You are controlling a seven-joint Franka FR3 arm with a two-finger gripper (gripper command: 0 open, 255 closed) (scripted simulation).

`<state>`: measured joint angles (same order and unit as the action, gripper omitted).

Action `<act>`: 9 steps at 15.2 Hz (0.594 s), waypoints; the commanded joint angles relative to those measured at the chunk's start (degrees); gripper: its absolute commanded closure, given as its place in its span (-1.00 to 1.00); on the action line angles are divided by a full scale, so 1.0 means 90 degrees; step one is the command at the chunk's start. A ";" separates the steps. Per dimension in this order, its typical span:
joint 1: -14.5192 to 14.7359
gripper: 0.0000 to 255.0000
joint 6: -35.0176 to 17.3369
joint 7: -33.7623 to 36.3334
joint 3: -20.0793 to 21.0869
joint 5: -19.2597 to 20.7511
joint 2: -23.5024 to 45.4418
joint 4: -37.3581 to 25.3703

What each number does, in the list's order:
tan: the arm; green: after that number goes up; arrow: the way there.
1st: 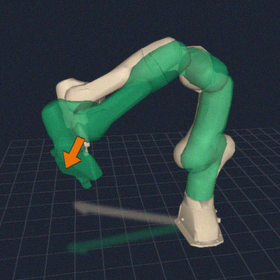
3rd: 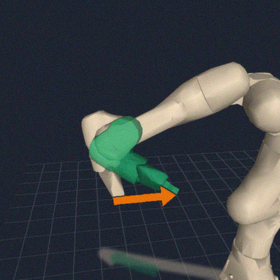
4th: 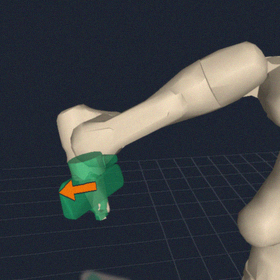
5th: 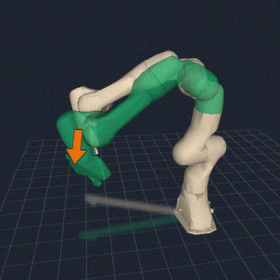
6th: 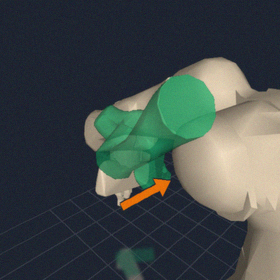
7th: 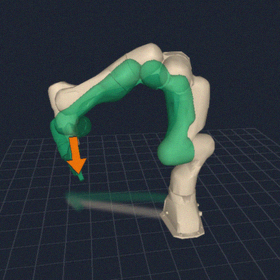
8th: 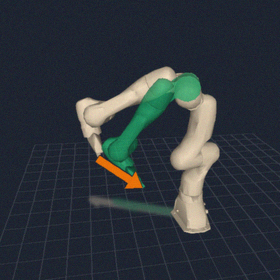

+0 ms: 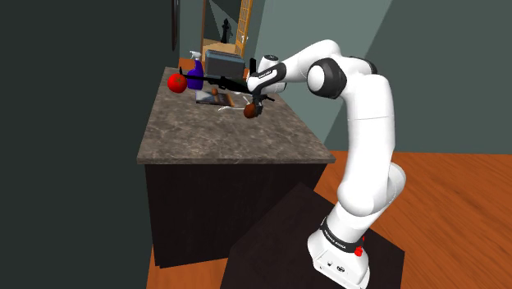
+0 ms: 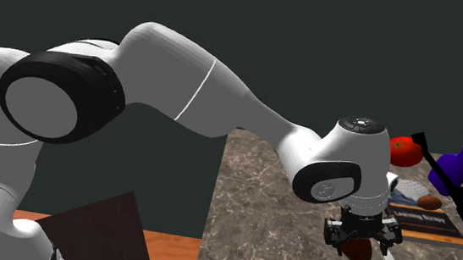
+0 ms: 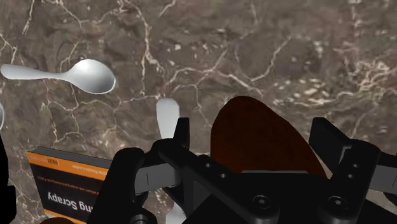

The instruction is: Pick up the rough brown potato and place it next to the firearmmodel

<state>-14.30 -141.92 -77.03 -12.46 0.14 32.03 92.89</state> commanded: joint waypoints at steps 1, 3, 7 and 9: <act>-0.0021 -1.00 0.0004 -0.0019 0.0004 -0.0011 0.0037 -0.0041; 0.0057 -1.00 0.0220 0.0021 -0.0039 0.0056 -0.0314 0.0094; 0.0124 -1.00 0.0431 0.0059 -0.0072 0.0119 -0.0614 0.0183; 0.0124 -1.00 0.0431 0.0059 -0.0072 0.0119 -0.0614 0.0183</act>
<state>-13.21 -138.09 -76.52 -13.10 1.19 26.61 94.47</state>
